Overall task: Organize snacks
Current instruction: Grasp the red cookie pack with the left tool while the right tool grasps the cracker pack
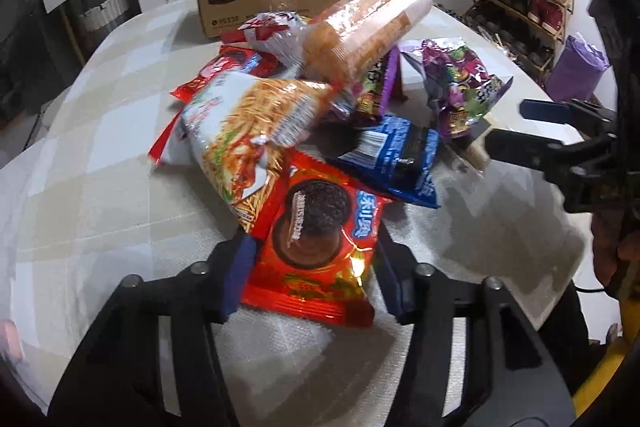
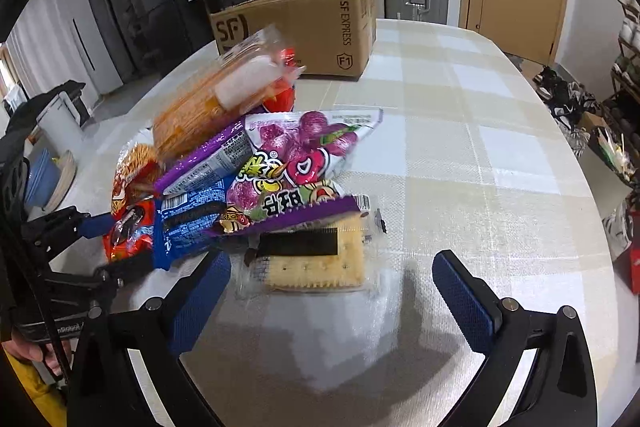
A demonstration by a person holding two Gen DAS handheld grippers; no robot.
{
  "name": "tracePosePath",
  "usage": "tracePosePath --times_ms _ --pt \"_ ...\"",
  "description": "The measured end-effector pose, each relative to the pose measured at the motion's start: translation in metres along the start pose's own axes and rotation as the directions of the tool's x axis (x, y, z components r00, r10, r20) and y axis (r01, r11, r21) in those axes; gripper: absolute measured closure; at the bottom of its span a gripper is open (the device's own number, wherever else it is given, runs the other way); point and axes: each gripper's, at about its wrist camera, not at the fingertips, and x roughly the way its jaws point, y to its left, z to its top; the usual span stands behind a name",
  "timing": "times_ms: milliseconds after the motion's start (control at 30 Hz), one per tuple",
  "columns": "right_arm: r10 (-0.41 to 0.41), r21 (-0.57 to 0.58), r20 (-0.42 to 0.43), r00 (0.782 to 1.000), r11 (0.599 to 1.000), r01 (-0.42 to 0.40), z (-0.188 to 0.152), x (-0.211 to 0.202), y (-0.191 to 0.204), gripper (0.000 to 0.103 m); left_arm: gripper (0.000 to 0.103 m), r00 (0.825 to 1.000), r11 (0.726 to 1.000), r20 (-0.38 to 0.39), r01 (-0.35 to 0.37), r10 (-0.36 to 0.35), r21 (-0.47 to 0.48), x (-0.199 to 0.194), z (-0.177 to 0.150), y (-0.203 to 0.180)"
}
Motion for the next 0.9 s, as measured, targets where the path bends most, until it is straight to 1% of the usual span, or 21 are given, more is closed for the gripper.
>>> tracePosePath --times_ms 33,100,233,267,300,400,467,600,667,767,900 --pt "0.0 -0.007 -0.002 1.0 1.0 0.0 0.001 0.002 0.001 0.0 0.058 1.0 1.0 0.0 0.01 -0.01 0.0 -0.001 0.001 0.0" --pt "-0.008 -0.028 -0.017 1.0 1.0 0.007 0.004 0.01 0.003 0.0 0.059 1.0 1.0 0.0 0.013 -0.013 0.005 -0.001 0.001 0.0" --pt "-0.019 -0.047 -0.059 0.998 0.999 0.016 0.005 0.026 0.004 0.0 0.061 1.0 0.999 0.004 0.029 -0.029 -0.017 -0.006 0.0 0.003" --pt "-0.001 -0.044 -0.068 0.998 0.999 -0.002 0.005 0.03 0.003 0.0 0.061 1.0 0.999 0.008 0.026 -0.026 -0.025 -0.009 0.0 0.005" --pt "0.004 -0.04 -0.073 0.997 0.999 -0.007 0.005 0.031 0.003 0.001 0.061 1.0 0.999 0.008 0.03 -0.03 -0.03 -0.01 0.0 0.006" --pt "-0.016 -0.07 -0.075 0.997 0.997 0.011 0.005 0.035 0.006 0.001 0.061 0.999 0.998 0.015 0.044 -0.043 -0.048 -0.014 0.0 0.011" --pt "-0.019 -0.082 -0.078 0.997 0.997 0.013 0.004 0.035 0.008 0.004 0.061 0.999 0.997 0.024 0.051 -0.049 -0.053 -0.017 0.0 0.013" --pt "-0.017 -0.107 -0.075 0.997 0.994 0.009 0.003 0.035 0.012 0.016 0.061 0.997 0.995 0.043 0.071 -0.068 -0.071 -0.027 -0.004 0.017" --pt "-0.018 -0.105 -0.075 0.997 0.994 0.01 0.003 0.036 0.012 0.016 0.061 0.996 0.994 0.053 0.07 -0.066 -0.081 -0.033 -0.006 0.02" --pt "0.009 -0.097 -0.074 0.997 0.995 -0.016 0.004 0.036 0.008 0.016 0.061 0.995 0.993 0.066 0.079 -0.073 -0.093 -0.04 -0.009 0.024" --pt "0.014 -0.12 -0.082 0.997 0.992 -0.023 0.001 0.031 0.011 0.016 0.061 0.994 0.992 0.079 0.083 -0.076 -0.094 -0.046 -0.011 0.025"
